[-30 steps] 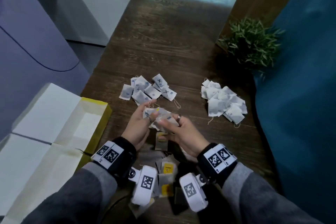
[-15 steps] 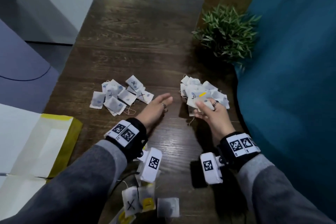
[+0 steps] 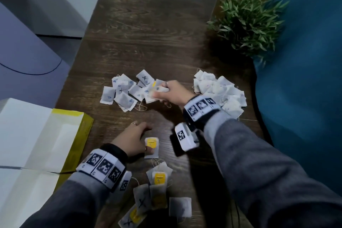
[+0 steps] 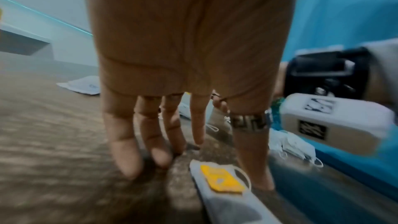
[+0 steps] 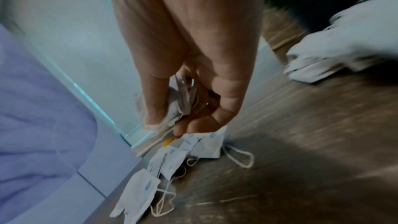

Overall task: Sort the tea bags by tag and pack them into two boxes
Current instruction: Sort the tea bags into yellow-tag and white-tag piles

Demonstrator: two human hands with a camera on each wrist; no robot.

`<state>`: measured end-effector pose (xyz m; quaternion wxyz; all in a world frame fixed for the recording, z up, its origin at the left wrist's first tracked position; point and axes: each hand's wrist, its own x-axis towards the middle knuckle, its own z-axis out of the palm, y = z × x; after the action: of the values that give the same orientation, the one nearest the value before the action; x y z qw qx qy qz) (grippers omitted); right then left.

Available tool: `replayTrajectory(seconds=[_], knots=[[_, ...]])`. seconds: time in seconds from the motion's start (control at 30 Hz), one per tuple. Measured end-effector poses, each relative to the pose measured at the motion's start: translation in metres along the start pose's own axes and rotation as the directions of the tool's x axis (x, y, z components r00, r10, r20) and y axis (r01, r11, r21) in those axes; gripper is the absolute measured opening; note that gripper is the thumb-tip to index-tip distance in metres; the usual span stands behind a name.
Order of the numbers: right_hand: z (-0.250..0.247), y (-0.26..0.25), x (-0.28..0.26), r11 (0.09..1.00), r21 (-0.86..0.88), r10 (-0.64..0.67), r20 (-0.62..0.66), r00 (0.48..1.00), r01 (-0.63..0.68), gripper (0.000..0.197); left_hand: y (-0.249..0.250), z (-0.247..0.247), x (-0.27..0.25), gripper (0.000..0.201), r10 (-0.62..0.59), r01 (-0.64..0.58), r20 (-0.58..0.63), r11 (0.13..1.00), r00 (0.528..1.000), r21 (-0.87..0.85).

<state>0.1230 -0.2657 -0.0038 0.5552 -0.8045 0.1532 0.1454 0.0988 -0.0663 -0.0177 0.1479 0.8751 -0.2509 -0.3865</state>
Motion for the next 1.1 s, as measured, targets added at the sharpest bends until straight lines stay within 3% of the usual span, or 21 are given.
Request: replayTrajectory(seconds=[0.07, 0.2, 0.3, 0.47, 0.53, 0.6, 0.67, 0.77, 0.83, 0.9, 0.97, 1.1], knots=[[0.016, -0.010, 0.020, 0.999, -0.047, 0.021, 0.034, 0.999, -0.020, 0.014, -0.002, 0.004, -0.003, 0.081, 0.033, -0.033, -0.027, 0.999, 0.999, 0.002], [0.035, -0.019, 0.037, 0.975, -0.220, 0.010, -0.030, 0.999, -0.017, 0.045, -0.003, 0.016, -0.004, 0.076, 0.063, -0.063, -0.078, 0.998, 0.995, 0.006], [0.039, -0.016, 0.033, 0.927, -0.376, -0.006, -0.057, 0.998, -0.016, 0.056, -0.005, 0.021, -0.002, 0.055, 0.049, -0.058, -0.089, 0.993, 0.995, -0.101], [0.035, -0.021, 0.000, 0.695, -0.719, -0.179, -0.170, 0.969, 0.002, 0.053, -0.006, 0.024, -0.004, 0.029, 0.055, -0.071, -0.118, 0.988, 0.991, -0.136], [0.030, -0.019, -0.017, 0.719, -0.692, -0.275, -0.204, 0.940, 0.060, 0.038, -0.007, 0.022, -0.009, 0.022, 0.063, -0.103, -0.168, 0.966, 0.984, -0.239], [0.024, -0.014, -0.036, 0.788, -0.593, -0.320, -0.165, 0.933, 0.165, 0.022, -0.010, 0.017, -0.018, 0.026, 0.020, -0.120, -0.217, 0.881, 0.976, -0.458], [0.022, -0.005, -0.060, 0.853, -0.482, -0.263, -0.066, 0.963, 0.200, 0.015, -0.014, 0.012, -0.029, 0.027, -0.042, -0.152, -0.265, 0.730, 0.963, -0.666], [0.031, 0.009, -0.099, 0.909, -0.380, -0.132, 0.126, 0.983, 0.170, 0.015, -0.023, 0.006, -0.046, 0.025, -0.095, -0.187, -0.290, 0.571, 0.952, -0.799], [0.044, 0.019, -0.119, 0.927, -0.340, -0.046, 0.318, 0.947, 0.159, 0.022, -0.029, 0.007, -0.057, 0.023, -0.124, -0.155, -0.242, 0.480, 0.962, -0.863], [0.057, 0.034, -0.132, 0.889, -0.419, 0.030, 0.452, 0.892, 0.183, 0.047, -0.034, 0.012, -0.067, 0.026, -0.162, -0.086, -0.150, 0.345, 0.975, -0.935], [0.070, 0.049, -0.139, 0.803, -0.546, 0.067, 0.482, 0.873, 0.240, 0.067, -0.039, 0.018, -0.075, 0.029, -0.182, -0.021, -0.072, 0.268, 0.981, -0.963], [0.090, 0.060, -0.147, 0.724, -0.635, 0.031, 0.419, 0.907, 0.268, 0.058, -0.040, 0.030, -0.086, 0.022, -0.156, 0.054, 0.010, 0.281, 0.988, -0.958]])
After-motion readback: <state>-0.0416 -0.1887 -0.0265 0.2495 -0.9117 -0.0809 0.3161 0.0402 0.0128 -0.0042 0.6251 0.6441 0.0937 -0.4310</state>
